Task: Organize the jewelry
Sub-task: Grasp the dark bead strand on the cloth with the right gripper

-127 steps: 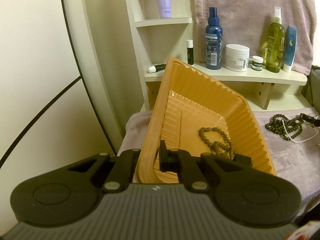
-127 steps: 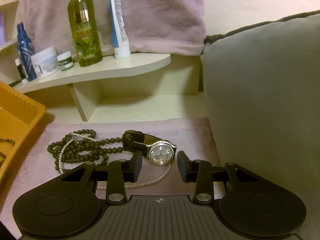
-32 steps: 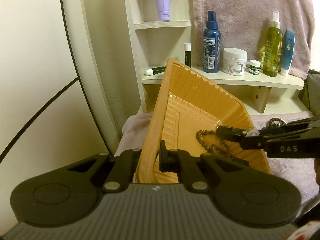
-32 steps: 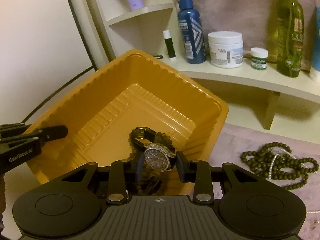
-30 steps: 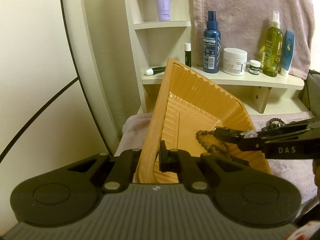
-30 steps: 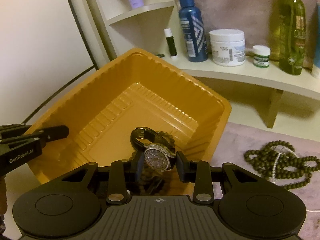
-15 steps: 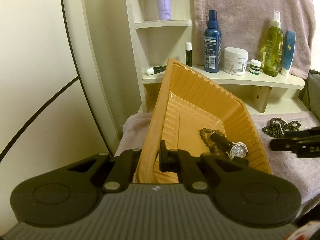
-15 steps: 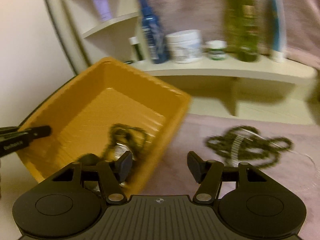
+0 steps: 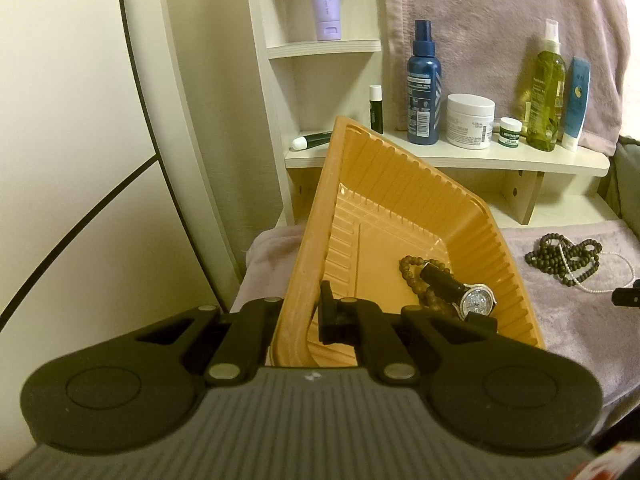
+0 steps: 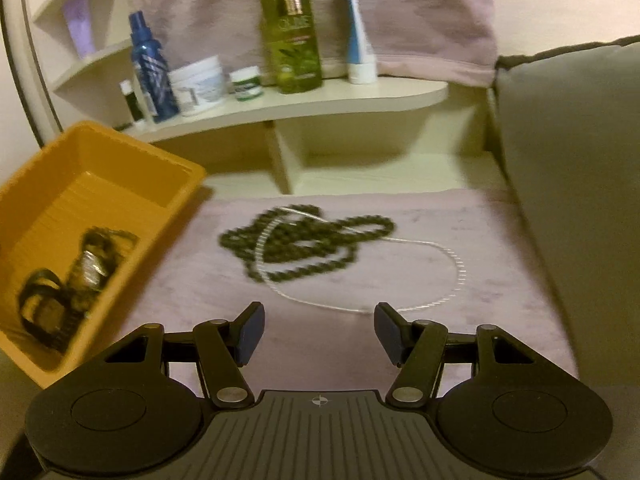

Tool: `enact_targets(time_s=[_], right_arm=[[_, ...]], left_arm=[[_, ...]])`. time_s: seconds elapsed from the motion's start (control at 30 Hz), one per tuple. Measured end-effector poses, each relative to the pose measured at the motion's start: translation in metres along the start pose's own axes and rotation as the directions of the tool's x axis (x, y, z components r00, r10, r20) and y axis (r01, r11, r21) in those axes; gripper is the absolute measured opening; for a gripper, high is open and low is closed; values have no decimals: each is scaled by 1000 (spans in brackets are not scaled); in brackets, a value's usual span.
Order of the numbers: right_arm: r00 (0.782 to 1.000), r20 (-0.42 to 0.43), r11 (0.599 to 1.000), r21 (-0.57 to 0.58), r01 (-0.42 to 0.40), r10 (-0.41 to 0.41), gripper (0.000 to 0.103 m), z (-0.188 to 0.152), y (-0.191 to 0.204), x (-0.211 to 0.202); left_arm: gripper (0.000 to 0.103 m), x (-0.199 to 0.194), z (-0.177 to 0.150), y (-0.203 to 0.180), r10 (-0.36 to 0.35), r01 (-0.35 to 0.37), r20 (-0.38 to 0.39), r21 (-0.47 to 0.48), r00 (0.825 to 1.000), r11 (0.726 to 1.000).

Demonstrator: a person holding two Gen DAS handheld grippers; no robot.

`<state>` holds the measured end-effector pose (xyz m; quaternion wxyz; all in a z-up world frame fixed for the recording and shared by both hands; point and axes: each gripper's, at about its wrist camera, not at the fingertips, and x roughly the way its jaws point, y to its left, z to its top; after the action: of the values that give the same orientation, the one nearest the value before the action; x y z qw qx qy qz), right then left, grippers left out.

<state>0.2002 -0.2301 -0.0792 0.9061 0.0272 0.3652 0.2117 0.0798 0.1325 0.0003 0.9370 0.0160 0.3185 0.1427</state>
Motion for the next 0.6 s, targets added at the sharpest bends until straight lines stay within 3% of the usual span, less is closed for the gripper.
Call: enact_targets(time_s=[0.43,0.6], right_arm=[[999,13,999,-20,40,-39,60,14,-19,10],[1000,6,999,-38,27,-27,43,23,-16,26]], left_arm=[[5,-1,0,0,1,-1,0,2,1000,1000],[6,-1,0,0,1,-1,0,2,1000,1000]])
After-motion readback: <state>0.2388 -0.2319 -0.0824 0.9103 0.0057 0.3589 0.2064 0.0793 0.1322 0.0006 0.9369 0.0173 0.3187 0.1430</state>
